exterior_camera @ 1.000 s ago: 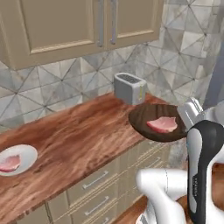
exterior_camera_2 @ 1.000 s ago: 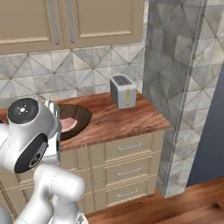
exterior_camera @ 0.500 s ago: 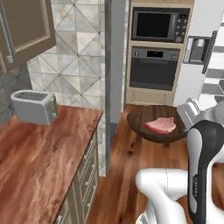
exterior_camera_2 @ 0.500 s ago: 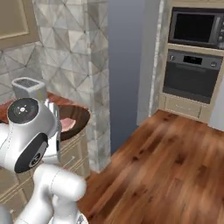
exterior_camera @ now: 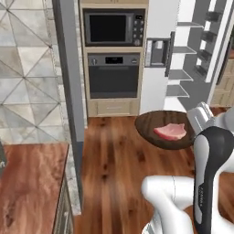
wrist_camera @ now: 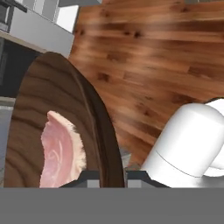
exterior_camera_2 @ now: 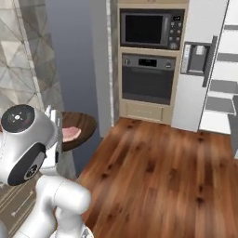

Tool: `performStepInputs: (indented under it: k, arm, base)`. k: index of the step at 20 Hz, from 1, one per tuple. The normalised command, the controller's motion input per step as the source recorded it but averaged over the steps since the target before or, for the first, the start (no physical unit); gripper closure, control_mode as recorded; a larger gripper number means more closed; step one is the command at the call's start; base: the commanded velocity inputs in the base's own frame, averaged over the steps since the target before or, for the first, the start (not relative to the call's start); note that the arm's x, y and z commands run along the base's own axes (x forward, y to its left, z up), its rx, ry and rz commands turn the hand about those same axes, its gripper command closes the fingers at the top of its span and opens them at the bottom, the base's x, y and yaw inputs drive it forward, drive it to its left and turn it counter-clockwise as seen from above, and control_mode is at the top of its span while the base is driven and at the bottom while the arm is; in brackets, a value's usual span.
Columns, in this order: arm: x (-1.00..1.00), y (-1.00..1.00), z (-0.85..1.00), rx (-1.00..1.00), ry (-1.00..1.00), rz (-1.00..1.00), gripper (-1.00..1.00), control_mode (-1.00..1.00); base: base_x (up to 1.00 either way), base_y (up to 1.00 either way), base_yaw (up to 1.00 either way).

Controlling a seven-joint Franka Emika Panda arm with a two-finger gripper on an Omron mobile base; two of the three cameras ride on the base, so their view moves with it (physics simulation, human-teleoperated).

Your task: Place one of the steaks on the plate and the other in the bowl. Then place the bowl in the fridge.

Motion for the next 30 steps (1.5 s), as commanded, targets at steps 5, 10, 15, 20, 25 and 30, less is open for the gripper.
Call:
performStepInputs:
  k: [5, 10, 15, 20, 25, 30]
  arm:
    - [0.0, 0.0, 0.0, 0.0, 0.0, 0.0, 1.0, 1.0]
    - [0.0, 0.0, 0.0, 0.0, 0.0, 0.0, 1.0, 1.0]
    - [0.0, 0.0, 0.0, 0.0, 0.0, 0.0, 1.0, 1.0]
    - [0.0, 0.0, 0.0, 0.0, 0.0, 0.0, 1.0, 1.0]
    - [0.0, 0.0, 0.0, 0.0, 0.0, 0.0, 1.0, 1.0]
    - [0.0, 0.0, 0.0, 0.0, 0.0, 0.0, 1.0, 1.0]
  base:
    - [1.0, -0.11, -0.1]
    - [0.7, -0.08, -0.7]
    - [0.9, 0.19, -0.68]
    - [1.0, 0.31, -0.36]
    - [1.0, 0.61, -0.25]
    - [1.0, 0.05, 0.03]
